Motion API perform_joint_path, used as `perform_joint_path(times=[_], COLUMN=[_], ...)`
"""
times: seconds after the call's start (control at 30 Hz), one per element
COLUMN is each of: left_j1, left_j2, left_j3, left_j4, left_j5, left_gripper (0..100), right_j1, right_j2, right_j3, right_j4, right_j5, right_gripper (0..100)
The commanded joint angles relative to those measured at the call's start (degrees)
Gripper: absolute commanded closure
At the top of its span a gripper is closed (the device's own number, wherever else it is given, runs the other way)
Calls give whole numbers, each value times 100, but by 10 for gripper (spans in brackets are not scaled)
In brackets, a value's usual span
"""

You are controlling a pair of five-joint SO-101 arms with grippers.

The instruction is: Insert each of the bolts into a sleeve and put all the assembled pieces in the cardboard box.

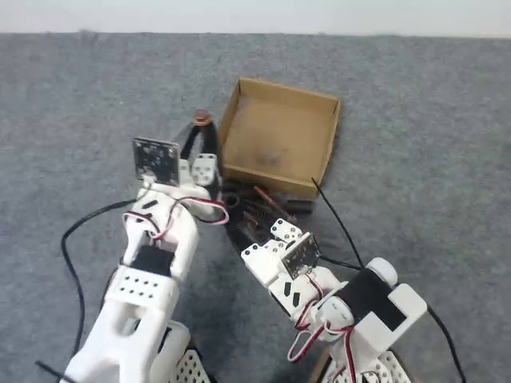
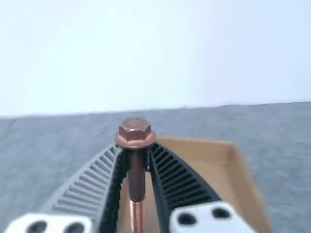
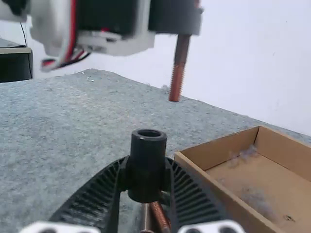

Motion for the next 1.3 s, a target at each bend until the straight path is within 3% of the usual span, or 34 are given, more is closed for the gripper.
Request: perform_joint_path(times=[0.0,0.23,0.43,1.27], left_j1=[387,527,695,580], left_j2=[-695,-1327,-1442,-1591], left_j3=[-75,-57,233,207], left_j4=[457,1002,1029,1398], left_j5=[70,88,835,853], left_gripper=[987,987,987,987], right_j1=[-57,-48,4,101], right_j2=[-4,-31,-40,22], right_j3=[-97,-114,-97,-149], right_j4=[-136,-136,-136,-75], right_j5=[79,79,70,79], right_gripper=[993,993,993,993])
